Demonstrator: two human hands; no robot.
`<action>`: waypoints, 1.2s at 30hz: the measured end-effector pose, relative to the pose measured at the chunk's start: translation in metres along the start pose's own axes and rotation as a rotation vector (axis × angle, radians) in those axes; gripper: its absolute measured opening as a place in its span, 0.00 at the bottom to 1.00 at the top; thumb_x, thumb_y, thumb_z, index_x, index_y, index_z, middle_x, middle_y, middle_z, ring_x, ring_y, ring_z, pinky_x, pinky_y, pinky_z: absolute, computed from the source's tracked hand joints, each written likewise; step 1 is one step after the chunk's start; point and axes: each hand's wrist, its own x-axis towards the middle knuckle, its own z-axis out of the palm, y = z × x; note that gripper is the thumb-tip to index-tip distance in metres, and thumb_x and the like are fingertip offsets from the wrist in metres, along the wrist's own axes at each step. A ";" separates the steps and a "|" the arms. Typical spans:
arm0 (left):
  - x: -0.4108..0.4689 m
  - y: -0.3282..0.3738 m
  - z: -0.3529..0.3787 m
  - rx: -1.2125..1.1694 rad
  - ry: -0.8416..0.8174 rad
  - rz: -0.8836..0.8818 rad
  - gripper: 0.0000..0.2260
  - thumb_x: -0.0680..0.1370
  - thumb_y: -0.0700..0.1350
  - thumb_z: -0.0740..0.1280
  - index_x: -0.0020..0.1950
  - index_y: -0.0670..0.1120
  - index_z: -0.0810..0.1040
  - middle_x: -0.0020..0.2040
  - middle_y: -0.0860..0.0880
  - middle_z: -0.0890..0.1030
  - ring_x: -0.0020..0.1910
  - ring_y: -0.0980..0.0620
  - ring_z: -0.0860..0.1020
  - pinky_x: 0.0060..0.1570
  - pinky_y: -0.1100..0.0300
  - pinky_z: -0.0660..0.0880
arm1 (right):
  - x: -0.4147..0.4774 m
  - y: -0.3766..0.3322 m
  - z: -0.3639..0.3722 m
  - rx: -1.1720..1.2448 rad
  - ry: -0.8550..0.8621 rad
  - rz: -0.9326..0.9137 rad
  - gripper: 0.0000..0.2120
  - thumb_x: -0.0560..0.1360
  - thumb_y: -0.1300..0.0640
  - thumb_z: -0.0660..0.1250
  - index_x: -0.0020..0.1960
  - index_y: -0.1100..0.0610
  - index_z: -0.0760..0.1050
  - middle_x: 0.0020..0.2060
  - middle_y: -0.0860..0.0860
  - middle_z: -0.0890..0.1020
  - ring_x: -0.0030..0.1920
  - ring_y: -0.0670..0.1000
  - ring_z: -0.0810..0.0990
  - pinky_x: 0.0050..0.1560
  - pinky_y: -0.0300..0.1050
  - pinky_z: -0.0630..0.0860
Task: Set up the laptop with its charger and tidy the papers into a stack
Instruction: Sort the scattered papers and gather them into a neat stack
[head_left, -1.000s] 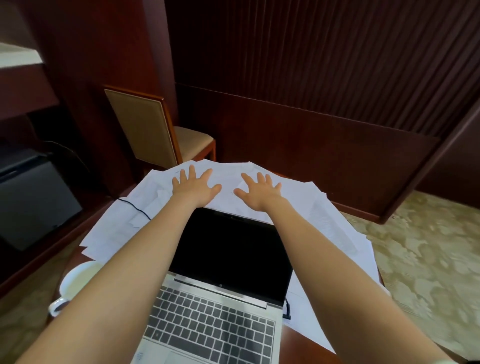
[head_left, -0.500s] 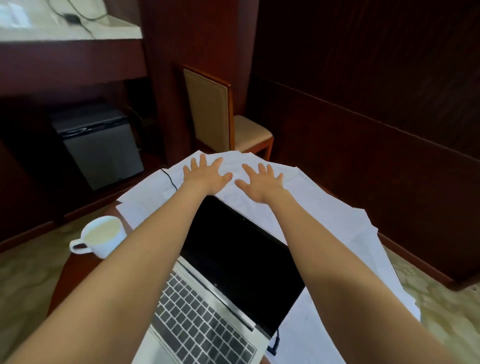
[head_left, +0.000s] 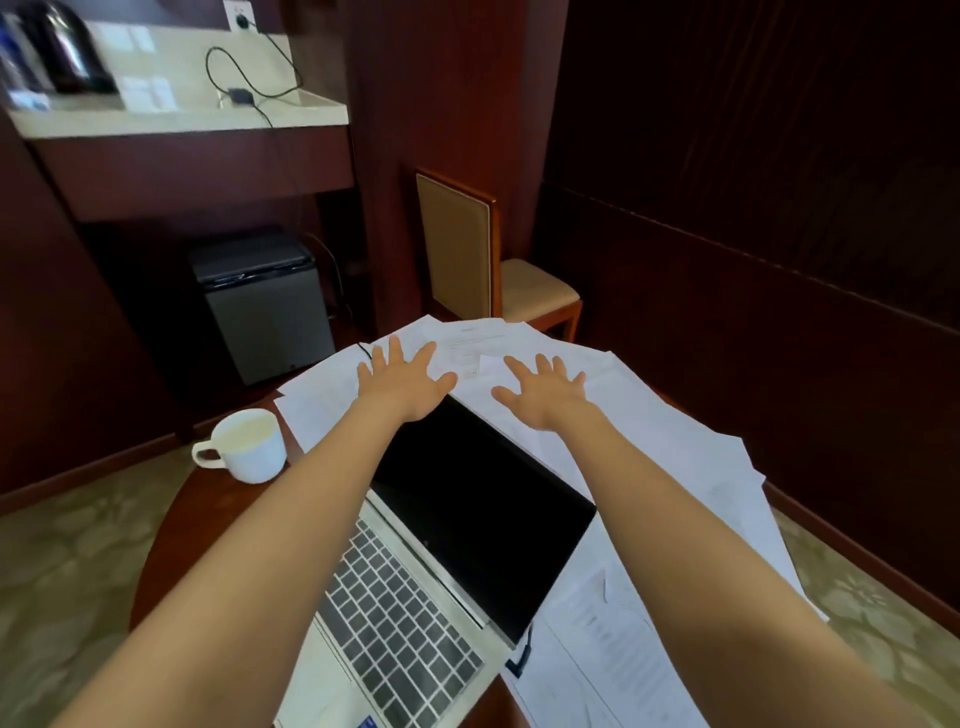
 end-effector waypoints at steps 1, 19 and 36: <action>-0.007 0.004 0.001 -0.001 -0.001 0.011 0.29 0.79 0.63 0.49 0.77 0.56 0.45 0.77 0.43 0.40 0.75 0.40 0.41 0.72 0.43 0.43 | -0.008 0.003 0.000 -0.004 0.008 0.005 0.29 0.80 0.38 0.45 0.77 0.45 0.43 0.77 0.56 0.45 0.76 0.60 0.42 0.71 0.65 0.42; -0.013 0.163 0.030 -0.066 0.076 0.178 0.27 0.80 0.60 0.50 0.77 0.56 0.45 0.77 0.43 0.39 0.75 0.40 0.40 0.72 0.43 0.42 | -0.031 0.145 0.018 -0.043 0.037 0.035 0.29 0.80 0.39 0.46 0.77 0.44 0.42 0.77 0.55 0.46 0.76 0.59 0.43 0.71 0.65 0.43; 0.032 0.248 0.217 -0.129 -0.004 0.134 0.27 0.81 0.59 0.51 0.76 0.57 0.43 0.77 0.44 0.38 0.76 0.41 0.40 0.72 0.45 0.42 | 0.036 0.261 0.153 0.066 0.015 -0.043 0.30 0.79 0.37 0.47 0.77 0.44 0.42 0.77 0.55 0.46 0.76 0.58 0.44 0.72 0.63 0.44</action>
